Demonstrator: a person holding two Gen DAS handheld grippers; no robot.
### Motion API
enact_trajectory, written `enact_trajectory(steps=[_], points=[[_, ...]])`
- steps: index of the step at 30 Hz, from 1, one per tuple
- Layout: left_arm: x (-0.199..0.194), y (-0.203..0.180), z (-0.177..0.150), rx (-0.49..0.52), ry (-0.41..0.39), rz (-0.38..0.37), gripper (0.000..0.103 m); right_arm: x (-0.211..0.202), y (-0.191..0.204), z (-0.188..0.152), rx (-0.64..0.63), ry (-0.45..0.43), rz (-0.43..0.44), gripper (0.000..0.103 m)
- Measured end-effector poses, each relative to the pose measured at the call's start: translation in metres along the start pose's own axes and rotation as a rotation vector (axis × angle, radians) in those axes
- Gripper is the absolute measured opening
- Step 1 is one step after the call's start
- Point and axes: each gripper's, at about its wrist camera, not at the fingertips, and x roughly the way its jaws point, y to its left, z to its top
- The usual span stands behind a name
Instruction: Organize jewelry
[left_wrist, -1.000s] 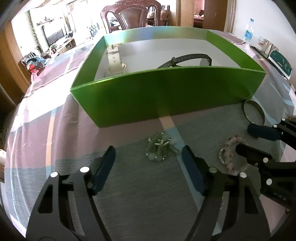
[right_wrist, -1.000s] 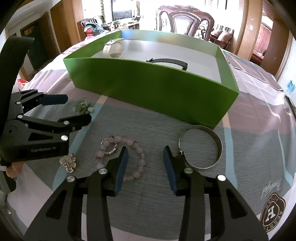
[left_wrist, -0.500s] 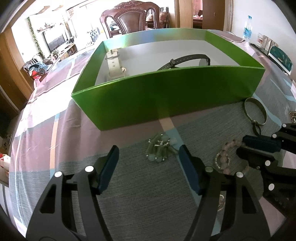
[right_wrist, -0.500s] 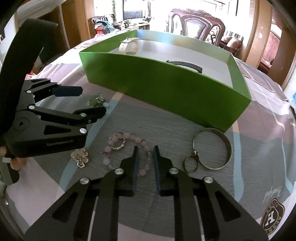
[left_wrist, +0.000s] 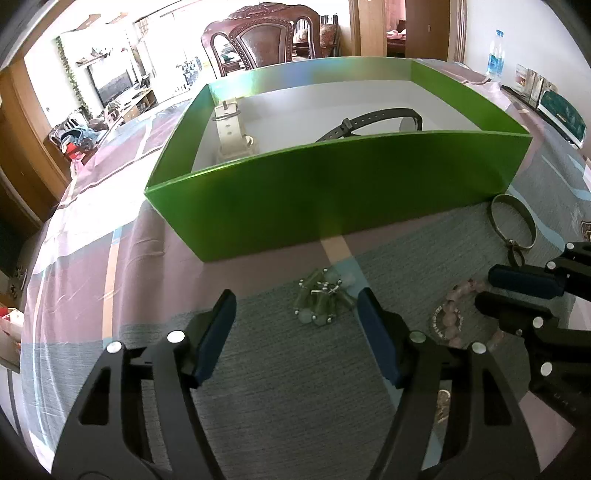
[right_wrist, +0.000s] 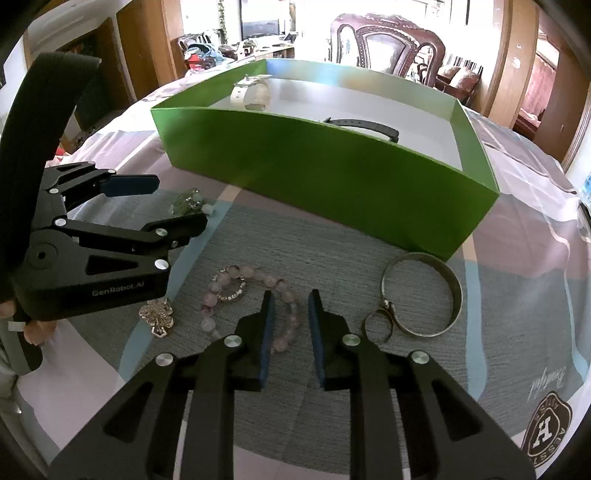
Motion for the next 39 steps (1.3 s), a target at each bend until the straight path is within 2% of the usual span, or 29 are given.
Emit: enact_trajectory(steps=[5, 7, 10, 13, 15, 17, 19, 23, 25, 27, 39], points=[[0.000, 0.001, -0.001, 0.006, -0.005, 0.012, 0.071, 0.000, 0.002, -0.001, -0.014, -0.009, -0.015, 0.020], [0.000, 0.001, -0.001, 0.007, -0.010, 0.035, 0.078, 0.000, 0.001, -0.001, -0.005, -0.008, -0.008, 0.020], [0.000, 0.004, -0.001, -0.003, -0.008, 0.038, 0.080, 0.000, 0.000, -0.001, 0.000, -0.009, -0.007, 0.021], [0.000, 0.005, 0.000, -0.003, -0.009, 0.039, 0.080, 0.000, -0.002, -0.002, 0.007, -0.013, -0.025, 0.030], [0.000, 0.005, -0.001, -0.002, -0.011, 0.042, 0.080, 0.000, -0.004, -0.001, 0.017, -0.010, -0.017, 0.030], [0.000, 0.005, 0.000, -0.004, -0.010, 0.027, 0.076, 0.000, -0.003, -0.001, 0.008, -0.013, -0.023, 0.030], [-0.001, 0.005, -0.001, -0.007, -0.009, -0.007, 0.062, -0.001, -0.002, -0.002, 0.002, -0.017, -0.020, 0.027], [-0.004, -0.001, -0.002, 0.020, -0.017, -0.055, 0.039, -0.001, 0.003, -0.003, -0.020, -0.017, 0.003, 0.009], [-0.005, -0.005, -0.003, 0.036, -0.019, -0.063, 0.025, -0.002, 0.006, -0.003, -0.031, -0.019, 0.000, 0.009], [-0.006, -0.008, -0.004, 0.049, -0.024, -0.062, 0.017, -0.002, 0.006, -0.003, -0.028, -0.019, 0.002, 0.008], [-0.009, -0.007, -0.003, 0.025, -0.036, -0.042, 0.017, -0.010, -0.002, -0.001, 0.013, -0.056, 0.000, 0.008]])
